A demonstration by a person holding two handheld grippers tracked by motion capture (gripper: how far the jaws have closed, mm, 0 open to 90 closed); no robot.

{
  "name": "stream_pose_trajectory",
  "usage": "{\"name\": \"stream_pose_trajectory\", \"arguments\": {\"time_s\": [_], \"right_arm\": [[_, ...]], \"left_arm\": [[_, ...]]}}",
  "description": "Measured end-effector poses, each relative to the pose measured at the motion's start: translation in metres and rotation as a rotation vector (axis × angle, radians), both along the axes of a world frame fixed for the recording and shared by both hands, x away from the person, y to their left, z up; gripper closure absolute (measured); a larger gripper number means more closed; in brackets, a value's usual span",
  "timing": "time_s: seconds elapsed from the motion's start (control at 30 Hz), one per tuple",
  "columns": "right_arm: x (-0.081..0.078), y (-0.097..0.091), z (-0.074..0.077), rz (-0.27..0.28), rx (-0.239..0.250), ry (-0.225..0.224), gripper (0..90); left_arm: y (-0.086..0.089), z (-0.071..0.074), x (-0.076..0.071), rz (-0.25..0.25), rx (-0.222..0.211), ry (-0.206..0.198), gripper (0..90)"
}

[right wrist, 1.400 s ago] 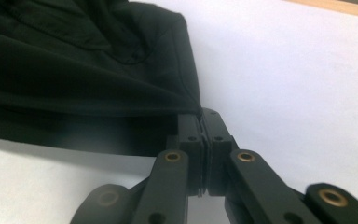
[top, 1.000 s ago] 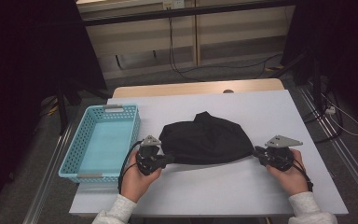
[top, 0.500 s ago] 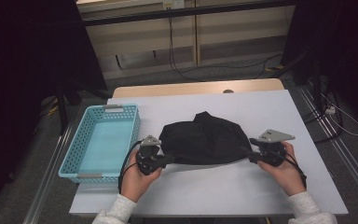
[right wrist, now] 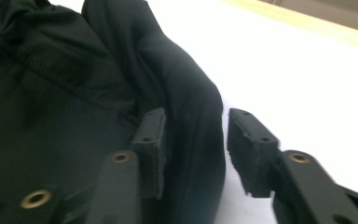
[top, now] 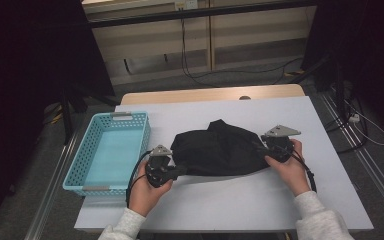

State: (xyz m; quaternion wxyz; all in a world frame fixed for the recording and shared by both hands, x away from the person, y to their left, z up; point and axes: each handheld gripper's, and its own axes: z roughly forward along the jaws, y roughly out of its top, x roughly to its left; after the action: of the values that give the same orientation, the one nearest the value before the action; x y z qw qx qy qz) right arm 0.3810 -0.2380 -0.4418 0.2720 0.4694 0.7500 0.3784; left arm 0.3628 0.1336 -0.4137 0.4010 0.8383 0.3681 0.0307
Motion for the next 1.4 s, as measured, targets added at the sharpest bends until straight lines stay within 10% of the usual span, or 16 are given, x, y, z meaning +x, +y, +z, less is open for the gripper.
{"name": "stream_pose_trajectory", "arguments": {"time_s": [0.27, 0.63, 1.07, 1.4], "right_arm": [[0.009, 0.008, -0.009, 0.048, -0.051, 0.036, 85.7], [-0.021, -0.046, 0.012, -0.065, 0.217, 0.054, 86.6], [-0.053, -0.055, -0.012, -0.001, 0.104, 0.156, 86.2], [-0.059, -0.072, -0.017, -0.090, 0.084, 0.148, 83.5]], "left_arm": [[0.000, 0.000, 0.000, -0.014, -0.009, 0.008, 85.7], [0.007, 0.008, -0.003, -0.012, -0.019, -0.023, 86.3], [-0.005, 0.005, 0.000, -0.038, -0.004, -0.018, 86.3], [-0.025, -0.009, -0.007, -0.116, 0.042, -0.030, 85.7]]}}
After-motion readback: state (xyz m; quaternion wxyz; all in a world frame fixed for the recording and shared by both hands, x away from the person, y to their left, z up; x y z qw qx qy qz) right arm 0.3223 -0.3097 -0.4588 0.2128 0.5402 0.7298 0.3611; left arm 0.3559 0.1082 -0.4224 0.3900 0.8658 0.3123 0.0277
